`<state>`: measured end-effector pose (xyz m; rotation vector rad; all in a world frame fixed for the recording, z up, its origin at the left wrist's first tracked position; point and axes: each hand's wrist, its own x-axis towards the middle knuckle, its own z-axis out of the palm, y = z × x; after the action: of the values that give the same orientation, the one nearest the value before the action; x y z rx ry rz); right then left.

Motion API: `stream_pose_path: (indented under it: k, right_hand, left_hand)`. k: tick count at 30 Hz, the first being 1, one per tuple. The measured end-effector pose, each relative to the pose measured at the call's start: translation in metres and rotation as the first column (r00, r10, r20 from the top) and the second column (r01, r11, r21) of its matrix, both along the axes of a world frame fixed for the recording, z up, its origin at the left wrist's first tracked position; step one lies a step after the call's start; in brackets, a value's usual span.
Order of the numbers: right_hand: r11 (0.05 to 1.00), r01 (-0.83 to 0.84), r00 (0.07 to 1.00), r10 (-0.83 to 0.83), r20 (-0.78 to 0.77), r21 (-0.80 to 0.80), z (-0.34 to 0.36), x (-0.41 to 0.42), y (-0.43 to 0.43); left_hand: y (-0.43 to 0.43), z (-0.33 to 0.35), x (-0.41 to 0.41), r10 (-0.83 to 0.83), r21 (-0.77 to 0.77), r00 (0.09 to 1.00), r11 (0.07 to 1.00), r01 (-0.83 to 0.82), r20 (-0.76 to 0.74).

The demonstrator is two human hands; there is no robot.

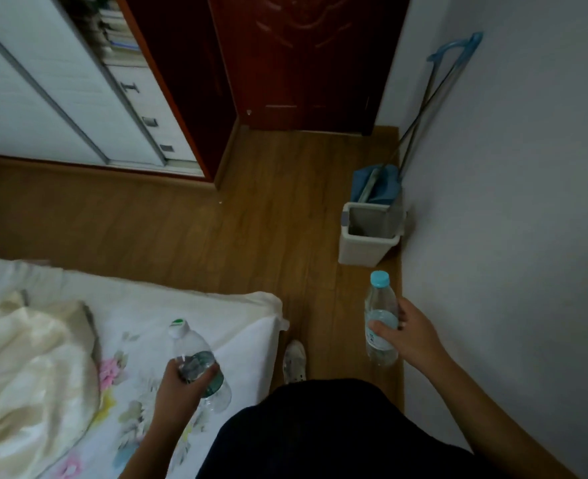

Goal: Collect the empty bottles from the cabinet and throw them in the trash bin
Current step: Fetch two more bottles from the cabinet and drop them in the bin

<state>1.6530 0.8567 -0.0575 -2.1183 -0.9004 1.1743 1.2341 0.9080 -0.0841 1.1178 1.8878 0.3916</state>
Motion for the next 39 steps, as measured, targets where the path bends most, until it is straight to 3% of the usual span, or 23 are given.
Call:
stream_pose_path:
  k: [7,11,19,23,27,32,35,39]
  right_hand:
    - [0.976,0.216,0.976,-0.216,0.038,-0.004,-0.001,0.04,0.063]
    - [0.958,0.285,0.957,-0.282,0.06,-0.043,-0.011,0.067,0.104]
    - [0.973,0.229,0.973,-0.227,0.045,-0.043,-0.026,0.135,0.266]
    - [0.99,0.141,0.99,-0.141,0.022,-0.005,-0.013,0.167,0.359]
    - [0.984,0.167,0.986,-0.168,0.013,0.056,0.003,0.194,0.423]
    - [0.951,0.305,0.952,-0.305,0.0,0.048,0.0,0.224,0.452]
    - [0.887,0.462,0.887,-0.462,0.017,-0.012,-0.006,0.232,0.454]
    - [0.75,0.655,0.755,-0.649,0.088,-0.093,-0.006,0.226,0.453]
  left_hand:
    - [0.184,0.02,0.07,-0.285,0.037,0.958,0.958,0.284,0.033]
    - [0.27,0.018,0.112,-0.353,0.036,0.932,0.936,0.351,0.084]
    - [0.402,0.0,0.166,-0.338,-0.042,0.938,0.939,0.342,0.08]
    - [0.477,0.007,0.198,-0.343,0.004,0.937,0.939,0.344,0.063]
    - [0.547,0.023,0.246,-0.408,0.038,0.91,0.913,0.407,0.076]
    - [0.632,0.028,0.334,-0.578,0.064,0.808,0.816,0.574,0.117]
    - [0.683,0.016,0.394,-0.695,0.044,0.71,0.717,0.695,0.111]
    - [0.725,0.014,0.476,-0.864,-0.063,0.489,0.485,0.872,0.122]
